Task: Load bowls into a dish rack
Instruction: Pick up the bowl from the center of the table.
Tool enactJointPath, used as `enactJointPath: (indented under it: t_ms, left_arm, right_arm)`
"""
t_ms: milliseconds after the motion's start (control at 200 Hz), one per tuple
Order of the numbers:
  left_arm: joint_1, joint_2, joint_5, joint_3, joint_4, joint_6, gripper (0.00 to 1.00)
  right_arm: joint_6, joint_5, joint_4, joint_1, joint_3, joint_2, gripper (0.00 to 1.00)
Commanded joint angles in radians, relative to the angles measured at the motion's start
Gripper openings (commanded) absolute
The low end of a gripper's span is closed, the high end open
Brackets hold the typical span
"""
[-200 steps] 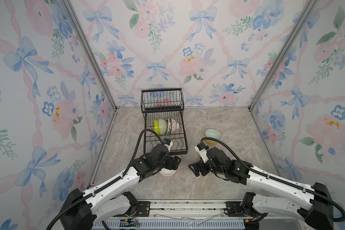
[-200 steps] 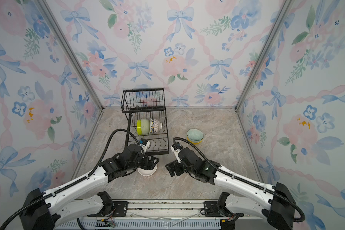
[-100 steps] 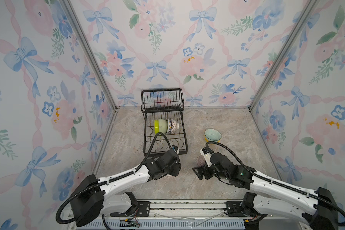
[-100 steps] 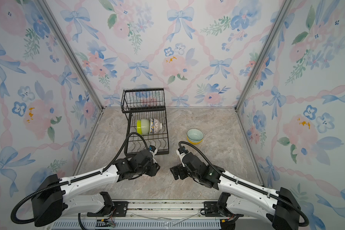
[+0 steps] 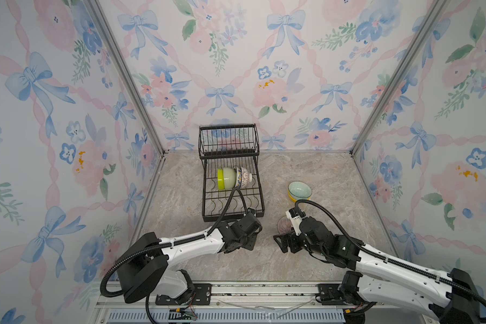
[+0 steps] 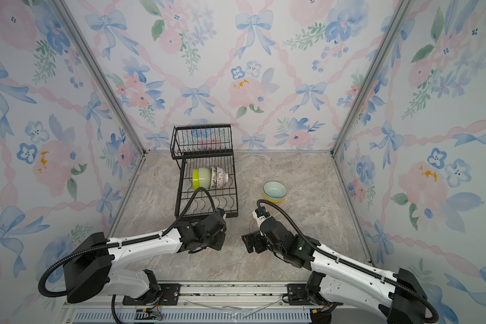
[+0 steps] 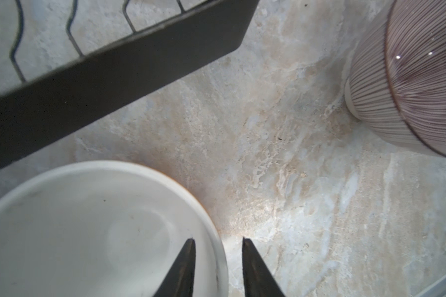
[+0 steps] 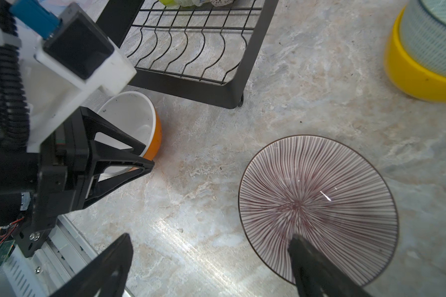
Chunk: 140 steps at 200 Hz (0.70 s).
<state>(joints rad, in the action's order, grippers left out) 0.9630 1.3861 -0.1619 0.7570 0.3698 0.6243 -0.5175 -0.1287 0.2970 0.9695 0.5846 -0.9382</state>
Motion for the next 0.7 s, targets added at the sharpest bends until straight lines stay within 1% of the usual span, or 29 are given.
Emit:
enactJointPath:
  t_ms: [0,110,185,550,695]
  left_arm:
    - [0.008,0.016,-0.035,0.027,0.041,0.003,0.29]
    - [0.009,0.017,-0.044,0.033,0.052,0.007,0.23]
    - [0.009,0.018,-0.054,0.036,0.061,0.008,0.22]
    - [0.008,0.063,-0.081,0.053,0.099,0.014,0.18]
    - [0.01,0.059,-0.088,0.061,0.11,0.016,0.11]
  right_arm:
    - [-0.018,-0.015,-0.005,-0.011,-0.015,0.013,0.96]
    - [-0.018,-0.014,-0.005,-0.012,-0.017,0.016,0.96]
    - [-0.016,-0.012,-0.005,-0.015,-0.016,0.016,0.96]
    - [-0.018,-0.003,-0.013,-0.02,-0.017,0.014,0.96]
    - [-0.018,-0.003,-0.013,-0.022,-0.019,0.017,0.96]
